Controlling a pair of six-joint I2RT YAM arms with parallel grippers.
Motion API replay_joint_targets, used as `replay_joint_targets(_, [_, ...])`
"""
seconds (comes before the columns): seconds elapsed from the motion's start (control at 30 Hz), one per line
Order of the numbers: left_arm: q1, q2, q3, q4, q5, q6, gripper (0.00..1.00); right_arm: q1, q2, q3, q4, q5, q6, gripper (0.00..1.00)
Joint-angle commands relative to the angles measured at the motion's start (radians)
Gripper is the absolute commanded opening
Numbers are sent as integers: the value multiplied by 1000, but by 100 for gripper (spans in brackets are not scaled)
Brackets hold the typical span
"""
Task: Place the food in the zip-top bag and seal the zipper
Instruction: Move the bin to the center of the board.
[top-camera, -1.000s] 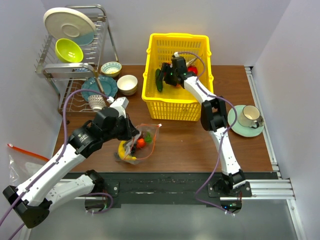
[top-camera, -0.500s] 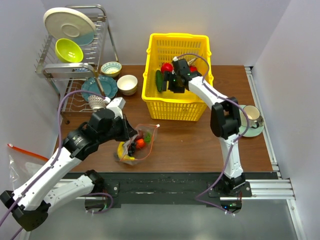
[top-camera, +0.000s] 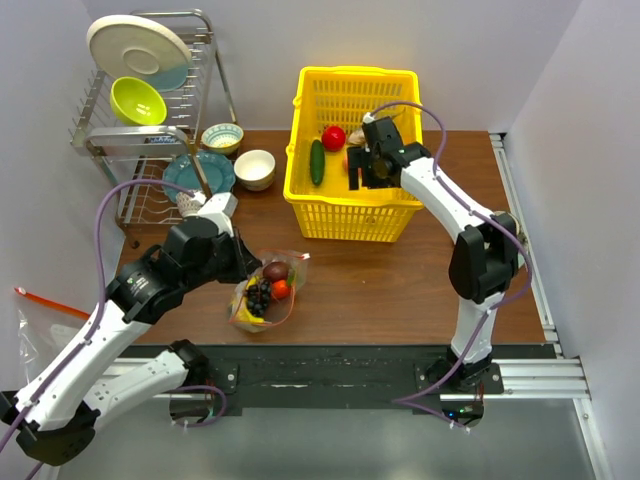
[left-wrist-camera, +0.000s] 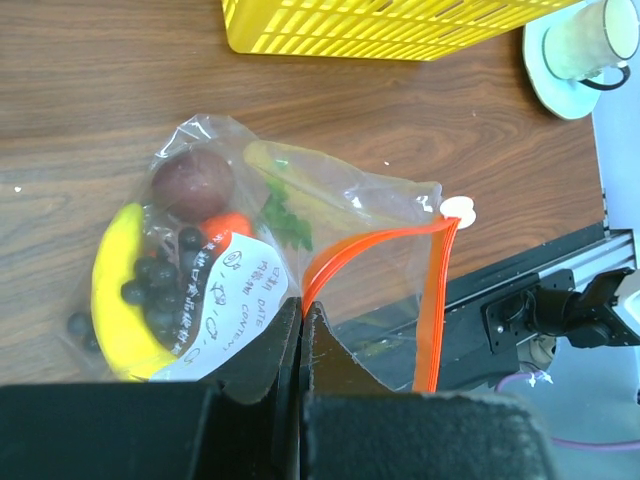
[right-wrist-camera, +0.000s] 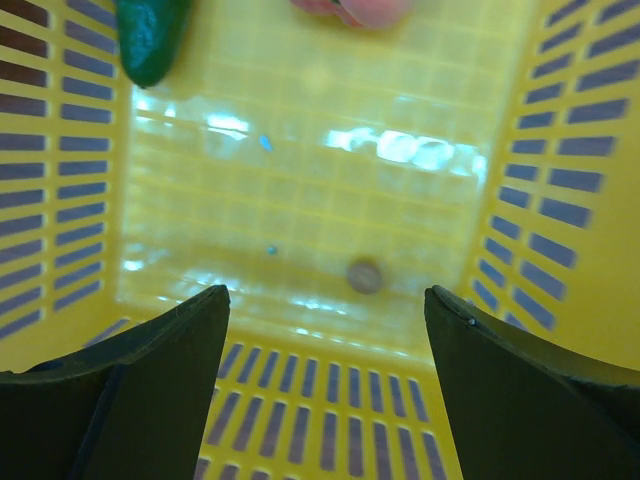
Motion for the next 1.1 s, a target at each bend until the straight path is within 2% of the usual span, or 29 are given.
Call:
replay_joint_targets(0.0, [0, -2, 55, -7, -36, 9, 0, -1, -67, 31, -120, 118, -79, 82])
replay_joint_targets(0.13, [-1, 19, 87, -29, -68, 32, 0, -3, -124, -33, -183, 113, -81, 81])
replay_joint_targets(0.37, [0, 101, 208, -83, -102, 78, 0, -23, -315, -203, -180, 147, -64, 82])
replay_joint_targets(0.63, [-1, 116, 213, -84, -79, 85, 0, -69, -429, -301, -189, 121, -82, 84])
replay_joint_targets(0.83, [0, 116, 208, -81, -79, 85, 0, -70, -402, -187, -221, 142, -75, 84])
replay_joint_targets(1.07, [0, 138, 241, -109, -99, 93, 0, -72, -218, 13, -169, -10, -62, 89])
